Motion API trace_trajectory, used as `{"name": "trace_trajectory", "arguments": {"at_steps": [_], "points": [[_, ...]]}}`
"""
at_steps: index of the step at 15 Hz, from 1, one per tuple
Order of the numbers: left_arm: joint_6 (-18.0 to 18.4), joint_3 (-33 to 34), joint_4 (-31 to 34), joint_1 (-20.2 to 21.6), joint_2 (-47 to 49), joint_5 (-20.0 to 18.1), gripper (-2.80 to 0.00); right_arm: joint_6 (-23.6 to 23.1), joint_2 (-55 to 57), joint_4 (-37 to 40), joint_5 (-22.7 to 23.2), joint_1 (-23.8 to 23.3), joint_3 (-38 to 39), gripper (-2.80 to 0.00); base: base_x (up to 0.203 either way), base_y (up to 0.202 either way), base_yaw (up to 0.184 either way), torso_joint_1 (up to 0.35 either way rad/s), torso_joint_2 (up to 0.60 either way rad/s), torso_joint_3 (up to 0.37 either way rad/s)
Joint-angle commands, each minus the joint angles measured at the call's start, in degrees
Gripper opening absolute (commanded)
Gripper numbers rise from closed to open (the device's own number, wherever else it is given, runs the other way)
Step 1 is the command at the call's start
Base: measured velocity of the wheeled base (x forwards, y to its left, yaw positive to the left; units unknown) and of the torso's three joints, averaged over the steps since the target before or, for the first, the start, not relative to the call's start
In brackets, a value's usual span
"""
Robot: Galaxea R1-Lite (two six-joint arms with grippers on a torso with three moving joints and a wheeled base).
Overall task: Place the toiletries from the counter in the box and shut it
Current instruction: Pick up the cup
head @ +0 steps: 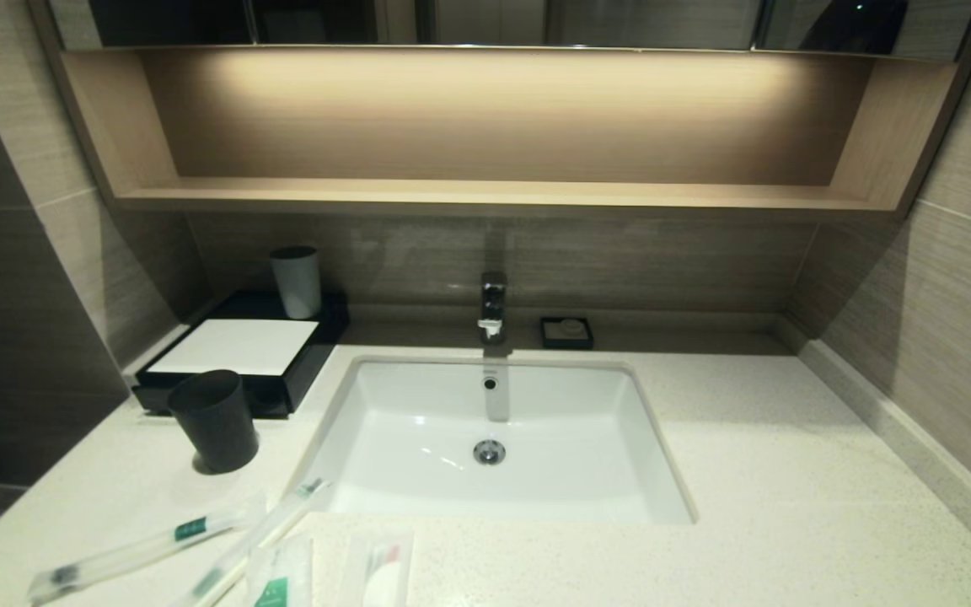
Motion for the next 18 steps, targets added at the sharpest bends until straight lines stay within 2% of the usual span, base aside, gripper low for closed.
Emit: {"name": "trace_trajectory", "arguments": {"at_steps": [1, 4, 5, 9, 10, 12, 13, 15, 18], "points": [[-0.26, 0.0, 0.0, 0.0, -0.01, -0.17, -2.8, 0.01, 0.06, -0.04, -0.1, 0.02, 0.0, -2.8, 0.0, 0.0, 0.0, 0.0, 0.0, 0.0], [-0.25, -5.02, 1.5, 0.0, -0.01, 0.96, -2.8, 0.01, 0.09, -0.04, -0.02, 0.06, 0.0, -2.8, 0.0, 0.0, 0.0, 0.0, 0.0, 0.0], [-0.24, -8.85, 4.59, 0.0, -0.01, 1.73, -2.8, 0.01, 0.09, -0.04, -0.02, -0.02, 0.0, -2.8, 0.0, 0.0, 0.0, 0.0, 0.0, 0.0], [0.36, -27.23, 23.86, 0.01, 0.78, 2.91, -2.8, 0.01, 0.0, -0.04, -0.04, -0.01, 0.0, -2.8, 0.0, 0.0, 0.0, 0.0, 0.0, 0.0], [1.09, -29.05, 24.61, 0.03, 3.17, 3.06, -2.8, 0.01, 0.08, -0.04, -0.02, 0.03, 0.0, -2.8, 0.0, 0.0, 0.0, 0.0, 0.0, 0.0], [0.75, -30.17, 19.99, -0.01, 13.91, 4.86, -2.8, 0.01, 0.01, -0.04, -0.02, -0.01, 0.0, -2.8, 0.0, 0.0, 0.0, 0.0, 0.0, 0.0], [0.04, -30.42, 14.83, -0.03, 21.09, 7.57, -2.8, 0.01, 0.0, -0.04, -0.02, 0.04, 0.0, -2.8, 0.0, 0.0, 0.0, 0.0, 0.0, 0.0], [-0.62, -29.56, 2.11, -0.1, 33.31, 12.2, -2.8, 0.01, 0.0, -0.04, -0.02, -0.02, 0.0, -2.8, 0.0, 0.0, 0.0, 0.0, 0.0, 0.0], [-1.8, -24.95, -17.33, -0.21, 48.07, 15.82, -2.8, 0.01, 0.0, -0.04, -0.07, 0.04, 0.0, -2.8, 0.0, 0.0, 0.0, 0.0, 0.0, 0.0]]}}
